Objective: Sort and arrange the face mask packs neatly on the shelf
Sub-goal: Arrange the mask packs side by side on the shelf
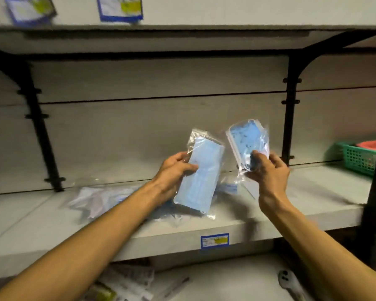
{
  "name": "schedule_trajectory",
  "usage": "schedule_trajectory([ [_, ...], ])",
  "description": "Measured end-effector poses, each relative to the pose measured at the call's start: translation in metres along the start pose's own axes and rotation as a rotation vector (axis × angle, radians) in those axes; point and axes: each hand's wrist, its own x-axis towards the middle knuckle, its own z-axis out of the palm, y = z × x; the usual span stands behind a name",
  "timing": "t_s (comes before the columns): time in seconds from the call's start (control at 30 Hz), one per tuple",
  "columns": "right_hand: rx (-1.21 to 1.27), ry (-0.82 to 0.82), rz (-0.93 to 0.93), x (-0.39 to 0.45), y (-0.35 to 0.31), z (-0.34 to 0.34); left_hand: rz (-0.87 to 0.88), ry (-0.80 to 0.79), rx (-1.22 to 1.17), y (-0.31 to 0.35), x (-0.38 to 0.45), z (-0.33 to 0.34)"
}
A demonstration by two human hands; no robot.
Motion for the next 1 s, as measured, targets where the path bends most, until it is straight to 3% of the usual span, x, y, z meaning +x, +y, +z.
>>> schedule_trajectory([
  [0.17,-0.030,-0.277,0.250,-0.077,0.008,0.067,-0.009,0.109,-0.023,0.031,-0.082,-0.092],
  [0.37,-0.054,-0.301,0.349,-0.203,0.022,0.160,0.044,0.279,-0.017,0.048,-0.207,-0.207],
  [0.67,-0.033,-0.589,0.334,-0.363,0.043,0.274,0.011,0.498,0.049,0.055,-0.352,-0.351],
  [1.0,-0.195,-0.804,0.373,-0.450,0.097,0.382,-0.025,0.764,0.045,0.040,-0.412,-0.482],
])
